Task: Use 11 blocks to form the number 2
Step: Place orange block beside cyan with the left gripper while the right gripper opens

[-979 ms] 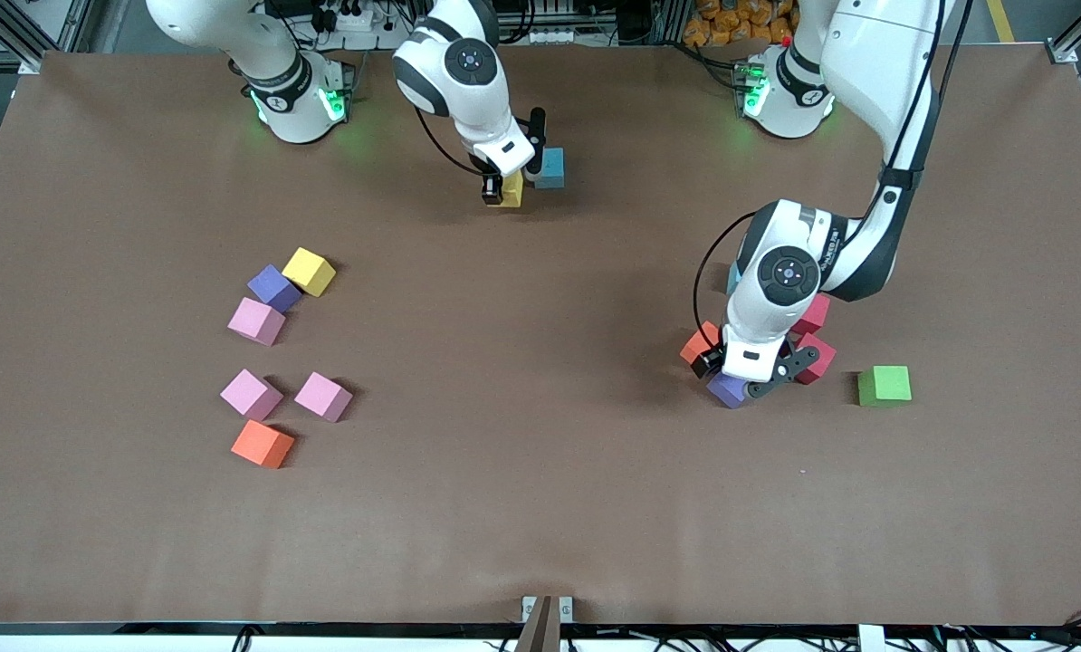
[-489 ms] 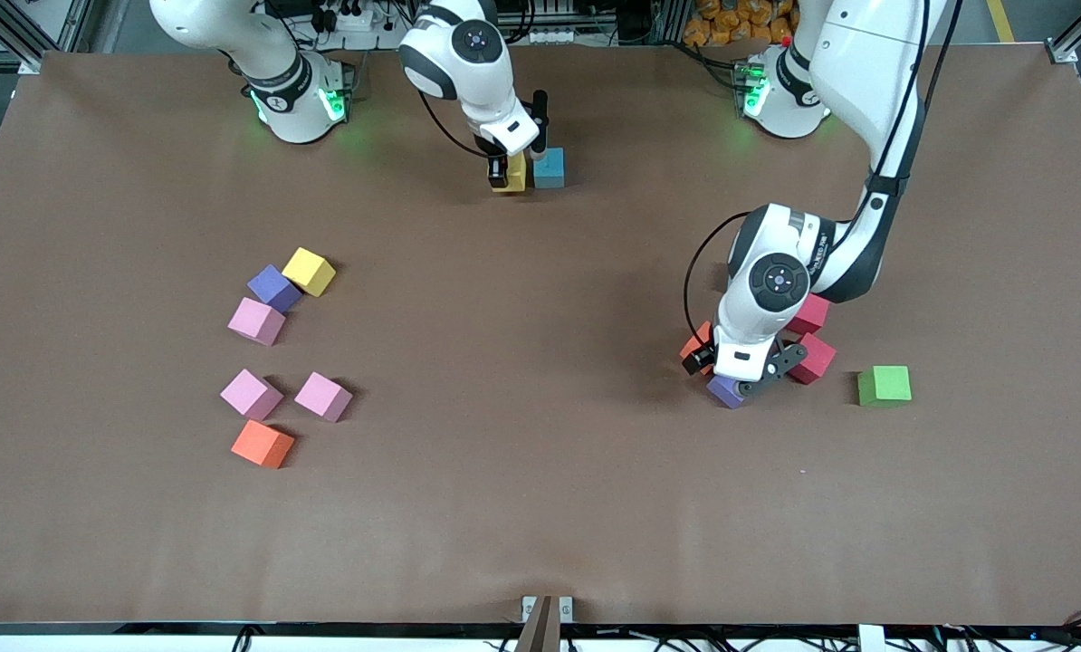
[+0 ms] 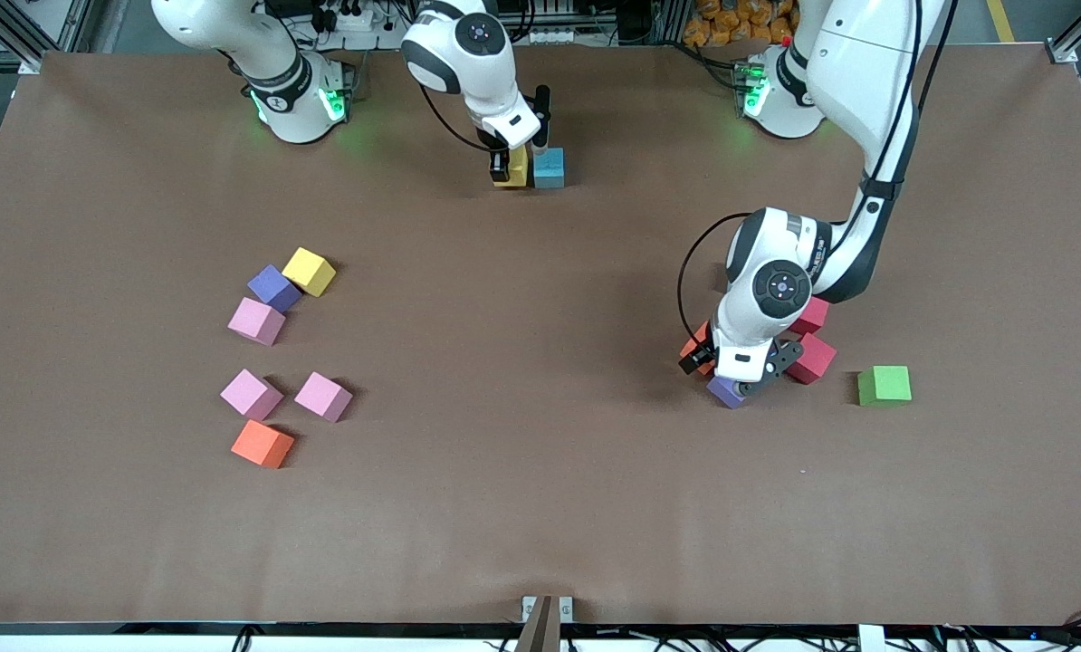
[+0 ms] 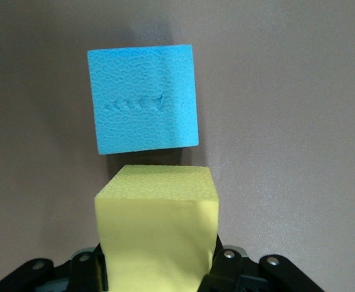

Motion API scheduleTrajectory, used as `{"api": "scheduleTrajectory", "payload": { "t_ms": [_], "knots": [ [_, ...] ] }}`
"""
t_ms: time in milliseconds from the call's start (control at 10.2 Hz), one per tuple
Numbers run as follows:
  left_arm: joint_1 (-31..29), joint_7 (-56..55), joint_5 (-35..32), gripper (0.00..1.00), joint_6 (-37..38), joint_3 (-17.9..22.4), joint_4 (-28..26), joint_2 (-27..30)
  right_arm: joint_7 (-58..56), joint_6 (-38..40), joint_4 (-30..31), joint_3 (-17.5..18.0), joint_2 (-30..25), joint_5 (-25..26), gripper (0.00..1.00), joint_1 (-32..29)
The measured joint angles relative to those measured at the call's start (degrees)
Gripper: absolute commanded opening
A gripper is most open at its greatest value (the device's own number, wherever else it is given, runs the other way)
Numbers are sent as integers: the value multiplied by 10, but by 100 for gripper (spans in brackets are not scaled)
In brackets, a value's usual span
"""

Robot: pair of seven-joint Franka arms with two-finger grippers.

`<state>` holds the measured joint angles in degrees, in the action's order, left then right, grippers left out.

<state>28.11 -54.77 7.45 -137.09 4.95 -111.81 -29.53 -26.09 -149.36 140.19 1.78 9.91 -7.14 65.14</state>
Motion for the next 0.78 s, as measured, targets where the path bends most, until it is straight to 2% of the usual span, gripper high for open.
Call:
{"api": "scheduleTrajectory", "payload": {
  "t_ms": [98,294,391,489,783],
  "knots": [
    [1,-2,10,92,0,0,0,-1,0,-2,0,0,2,0,0,0],
    [1,-10,13,40,0,0,-2,-3,1,-6,0,0,9,0,0,1],
    [1,-14,13,29,0,0,-3,-3,1,-7,0,-1,13,0,0,4],
    [1,-21,13,22,0,0,-4,-3,2,-8,0,-1,15,0,0,9],
    [5,-95,15,21,24,-8,-3,17,12,-16,-2,-11,20,0,0,31]
  ]
}}
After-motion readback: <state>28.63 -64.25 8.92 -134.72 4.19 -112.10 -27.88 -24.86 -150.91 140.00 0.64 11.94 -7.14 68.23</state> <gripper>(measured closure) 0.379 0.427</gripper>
